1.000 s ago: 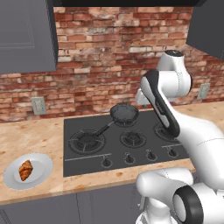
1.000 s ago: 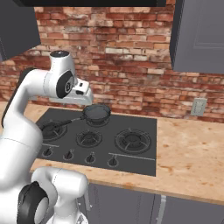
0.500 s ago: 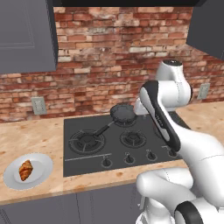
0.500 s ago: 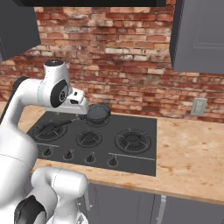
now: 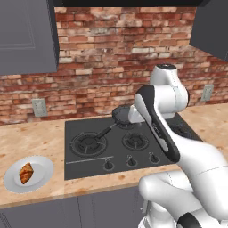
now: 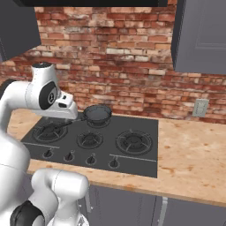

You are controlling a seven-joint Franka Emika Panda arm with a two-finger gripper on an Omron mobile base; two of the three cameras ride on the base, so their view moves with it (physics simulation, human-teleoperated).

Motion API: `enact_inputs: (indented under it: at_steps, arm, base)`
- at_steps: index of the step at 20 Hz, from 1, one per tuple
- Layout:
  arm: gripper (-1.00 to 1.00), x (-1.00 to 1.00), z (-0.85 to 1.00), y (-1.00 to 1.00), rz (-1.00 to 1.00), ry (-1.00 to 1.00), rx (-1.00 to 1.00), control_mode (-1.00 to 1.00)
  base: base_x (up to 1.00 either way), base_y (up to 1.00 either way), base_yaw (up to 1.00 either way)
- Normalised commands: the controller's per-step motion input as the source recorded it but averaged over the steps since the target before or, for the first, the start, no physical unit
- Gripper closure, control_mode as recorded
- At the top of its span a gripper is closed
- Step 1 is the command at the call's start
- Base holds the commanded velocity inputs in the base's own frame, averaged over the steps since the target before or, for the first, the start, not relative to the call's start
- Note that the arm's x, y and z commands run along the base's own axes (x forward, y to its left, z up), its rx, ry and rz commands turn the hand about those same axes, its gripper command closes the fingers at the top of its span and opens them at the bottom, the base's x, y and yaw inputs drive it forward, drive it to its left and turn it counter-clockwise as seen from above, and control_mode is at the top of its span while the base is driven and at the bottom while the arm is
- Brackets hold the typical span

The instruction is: Pick the croissant and place it on the pan. Then turn on the stove to warm the croissant.

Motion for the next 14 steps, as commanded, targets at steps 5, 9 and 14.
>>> enact_inputs:
  at_steps: [5, 9, 14]
  arm:
    - [-1.0, -0.12, 0.0, 0.66, 0.0, 0.05, 0.0, -1.0]
    - [-1.0, -0.19, 0.0, 0.79, 0.0, 0.02, 0.01, -1.0]
    - [-1.0, -0.22, -0.05, 0.74, 0.0, 0.01, 0.01, -1.0]
  base:
    - [0.0, 0.0, 0.0]
    - [0.0, 0.0, 0.0]
    - [0.0, 0.0, 0.0]
